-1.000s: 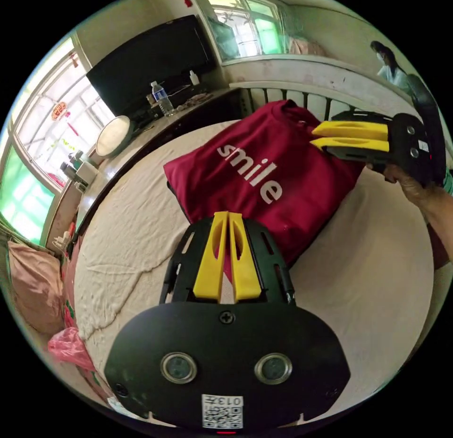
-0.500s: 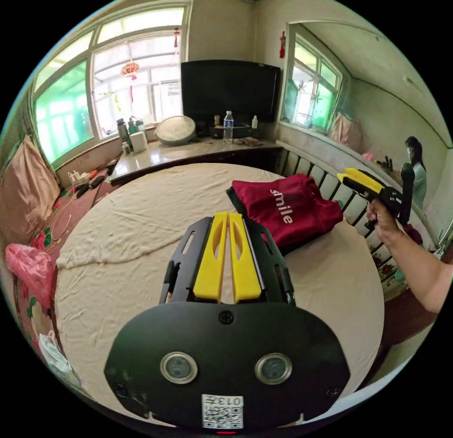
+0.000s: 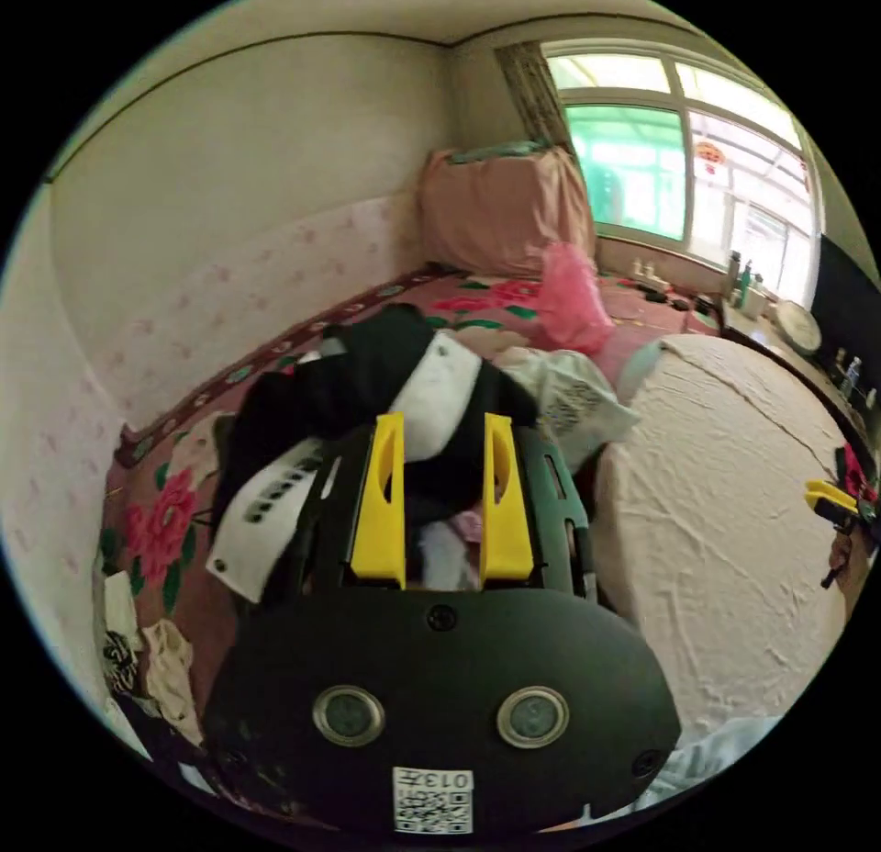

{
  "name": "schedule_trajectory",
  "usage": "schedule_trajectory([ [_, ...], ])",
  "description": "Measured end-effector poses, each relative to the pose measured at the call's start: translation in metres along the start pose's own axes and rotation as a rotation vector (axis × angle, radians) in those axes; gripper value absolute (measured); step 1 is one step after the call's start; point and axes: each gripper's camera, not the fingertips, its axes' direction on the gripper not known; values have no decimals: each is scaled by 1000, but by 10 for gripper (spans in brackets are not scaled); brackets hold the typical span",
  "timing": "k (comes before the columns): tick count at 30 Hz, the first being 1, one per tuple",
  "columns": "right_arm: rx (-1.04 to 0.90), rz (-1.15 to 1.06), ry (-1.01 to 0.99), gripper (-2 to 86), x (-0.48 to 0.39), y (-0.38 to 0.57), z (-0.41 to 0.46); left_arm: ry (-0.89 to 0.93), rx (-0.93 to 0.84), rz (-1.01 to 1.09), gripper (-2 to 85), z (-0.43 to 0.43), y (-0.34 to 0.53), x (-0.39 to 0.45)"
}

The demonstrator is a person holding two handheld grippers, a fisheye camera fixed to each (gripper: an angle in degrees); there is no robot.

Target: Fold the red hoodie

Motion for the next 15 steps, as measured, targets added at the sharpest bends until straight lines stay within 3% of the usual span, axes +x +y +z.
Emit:
schedule_trajectory([
  [2, -39, -42, -101, 126, -34, -29, 42, -123, -30, -32, 161, 16, 31, -69],
  [6, -164, -178, -212, 131, -109, -87, 129, -136, -189, -41, 184, 68, 82, -138],
  [11, -266, -170, -286, 137, -162, -132, 204, 206, -247, -220, 146, 123, 139, -192],
  [15, -365, -103, -310, 131, -182, -147, 259, 220, -227, -209, 80, 124, 160, -195],
])
